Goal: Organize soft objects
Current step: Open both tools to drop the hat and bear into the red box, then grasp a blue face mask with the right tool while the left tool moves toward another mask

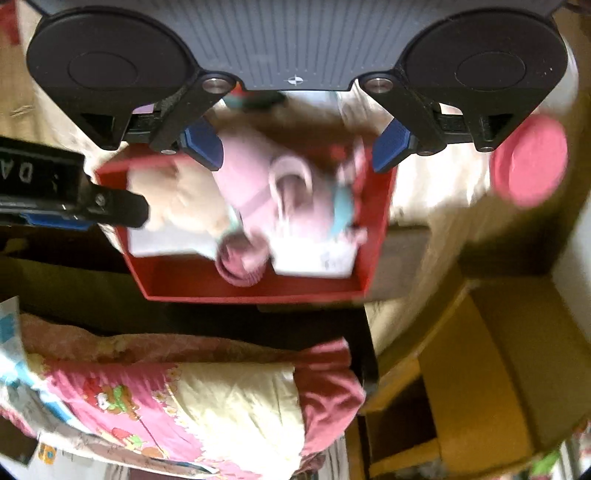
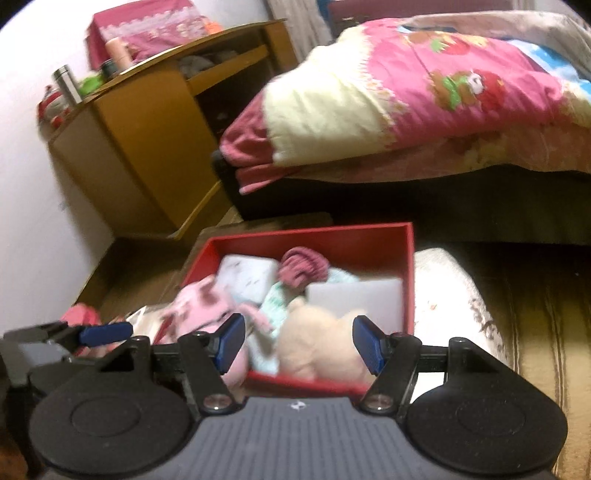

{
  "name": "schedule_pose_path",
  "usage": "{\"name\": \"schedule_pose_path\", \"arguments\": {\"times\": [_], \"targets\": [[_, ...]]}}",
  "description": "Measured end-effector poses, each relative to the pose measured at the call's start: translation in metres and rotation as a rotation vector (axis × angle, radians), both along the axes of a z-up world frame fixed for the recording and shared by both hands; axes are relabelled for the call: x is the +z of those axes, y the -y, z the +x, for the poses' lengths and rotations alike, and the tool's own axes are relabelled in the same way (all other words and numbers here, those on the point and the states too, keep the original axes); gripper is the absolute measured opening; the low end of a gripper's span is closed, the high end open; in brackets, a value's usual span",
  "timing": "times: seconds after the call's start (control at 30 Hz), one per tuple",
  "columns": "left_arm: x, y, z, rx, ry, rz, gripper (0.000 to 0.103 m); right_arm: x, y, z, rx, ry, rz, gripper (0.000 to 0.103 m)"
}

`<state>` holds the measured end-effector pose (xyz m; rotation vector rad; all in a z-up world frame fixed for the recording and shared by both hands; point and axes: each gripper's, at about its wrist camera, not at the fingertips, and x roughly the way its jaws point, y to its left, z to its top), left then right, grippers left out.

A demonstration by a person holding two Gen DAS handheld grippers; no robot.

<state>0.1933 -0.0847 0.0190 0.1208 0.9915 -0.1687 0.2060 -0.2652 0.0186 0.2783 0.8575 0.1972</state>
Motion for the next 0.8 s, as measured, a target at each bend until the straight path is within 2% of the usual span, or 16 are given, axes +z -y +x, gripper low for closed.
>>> {"name": "schedule_pose_path", "arguments": {"times": [0.17, 0.37, 0.6, 0.73, 0.8], "targets": [[-0.001, -0.017, -0.040, 0.026, -0.035, -0.012, 0.085, 0.008, -0.015, -0.038, 0.056, -0.001, -0.020, 0.041], [-0.010, -0.035, -0.073, 0.033, -0.090, -0.066, 0.086, -0.001, -0.021, -0.080, 0.090, -0.041, -0.011, 0.041], [-0.032, -0.056, -0.085, 0.083, -0.128, -0.101, 0.086, -0.011, -0.031, -0.102, 0.110, -0.079, 0.020, 0.041], [-0.042, -0.062, -0.089, 0.088, -0.129, -0.056, 0.086, -0.012, -0.036, -0.111, 0.123, -0.083, 0.032, 0.041], [-0.046, -0.064, -0.090, 0.090, -0.141, -0.057, 0.086, -0.013, -0.037, -0.115, 0.126, -0.085, 0.040, 0.041]]}}
